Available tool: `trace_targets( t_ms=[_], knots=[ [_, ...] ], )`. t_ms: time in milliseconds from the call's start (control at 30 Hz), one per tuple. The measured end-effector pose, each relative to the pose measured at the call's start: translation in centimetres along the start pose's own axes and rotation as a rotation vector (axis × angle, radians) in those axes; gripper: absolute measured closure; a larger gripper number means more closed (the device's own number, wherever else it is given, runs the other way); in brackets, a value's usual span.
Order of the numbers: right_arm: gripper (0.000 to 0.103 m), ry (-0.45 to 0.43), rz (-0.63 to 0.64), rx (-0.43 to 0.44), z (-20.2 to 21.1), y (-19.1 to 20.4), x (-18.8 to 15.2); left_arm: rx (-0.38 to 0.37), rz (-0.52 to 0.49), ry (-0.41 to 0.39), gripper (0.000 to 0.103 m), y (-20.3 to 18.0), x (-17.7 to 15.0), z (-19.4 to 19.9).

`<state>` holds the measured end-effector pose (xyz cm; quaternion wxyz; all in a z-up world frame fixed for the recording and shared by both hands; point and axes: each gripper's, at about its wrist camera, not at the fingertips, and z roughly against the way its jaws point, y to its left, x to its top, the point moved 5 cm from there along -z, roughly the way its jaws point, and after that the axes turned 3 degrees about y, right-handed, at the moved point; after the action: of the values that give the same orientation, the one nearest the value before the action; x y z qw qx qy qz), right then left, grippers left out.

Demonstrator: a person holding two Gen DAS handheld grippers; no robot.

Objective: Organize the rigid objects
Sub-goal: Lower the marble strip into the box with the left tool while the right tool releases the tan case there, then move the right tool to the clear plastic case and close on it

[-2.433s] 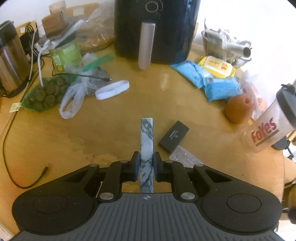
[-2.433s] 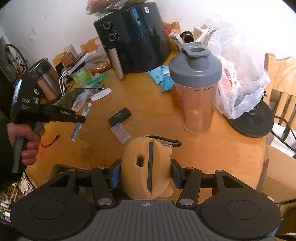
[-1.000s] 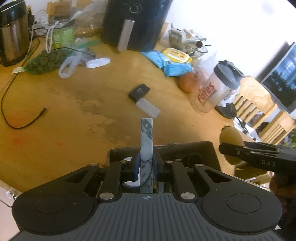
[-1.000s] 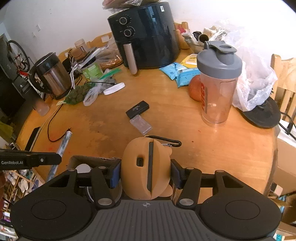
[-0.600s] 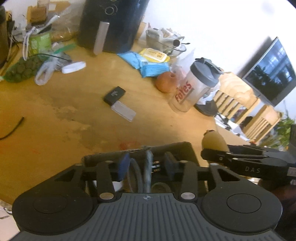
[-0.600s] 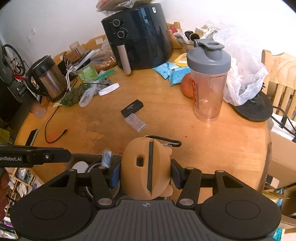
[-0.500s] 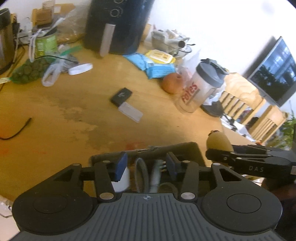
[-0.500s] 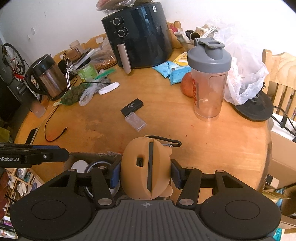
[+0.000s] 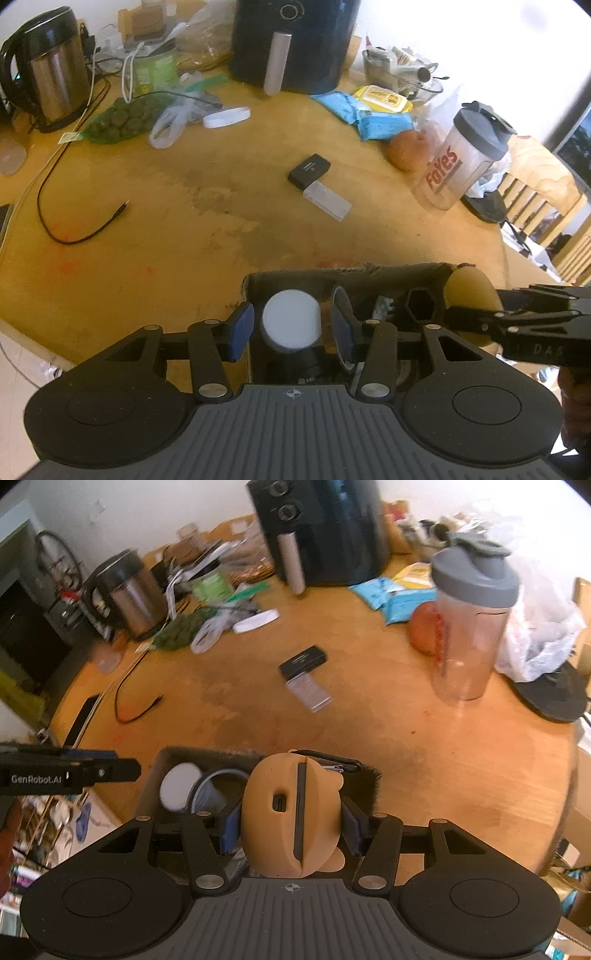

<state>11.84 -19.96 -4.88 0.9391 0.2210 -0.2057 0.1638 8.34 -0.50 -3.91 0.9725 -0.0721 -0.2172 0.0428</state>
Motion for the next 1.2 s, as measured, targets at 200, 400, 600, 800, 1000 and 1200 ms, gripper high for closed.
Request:
trace_targets(
  t_ms=[200,400,600,800,1000,1200],
  knots=[
    [0.046,0.068,0.072,0.047,-1.2,1.0,-0.9,0.028,0.042,-0.007,0.05,0.0,-0.8,0.6],
    [0.045,0.064,0.172,0.09,-0.9,2.0,-0.3,0.056,0.104,-0.016,0.05,-0.1,-1.4,1.2],
    [0.011,0.038,0.257,0.088,-0.6,2.2,-0.1,0.07,0.158,-0.031,0.05,-0.8,-1.8,1.5],
    [0.001,0.051,0.25,0.083,0.0,0.7,-0.6,0.093,0.167,-0.051,0.05,-2.2,-1.5,1.9],
    [0.0,0.048,0.256,0.078,0.7,-0.4,-0.4,0.119,0.194,-0.089,0.05,-2.6,-0.7,2.9],
    [0.0,0.025,0.273,0.053,1.0,-1.0,1.6,0.151,0.234,-0.11,0.05,-2.2,0.2,3.7]
  ],
)
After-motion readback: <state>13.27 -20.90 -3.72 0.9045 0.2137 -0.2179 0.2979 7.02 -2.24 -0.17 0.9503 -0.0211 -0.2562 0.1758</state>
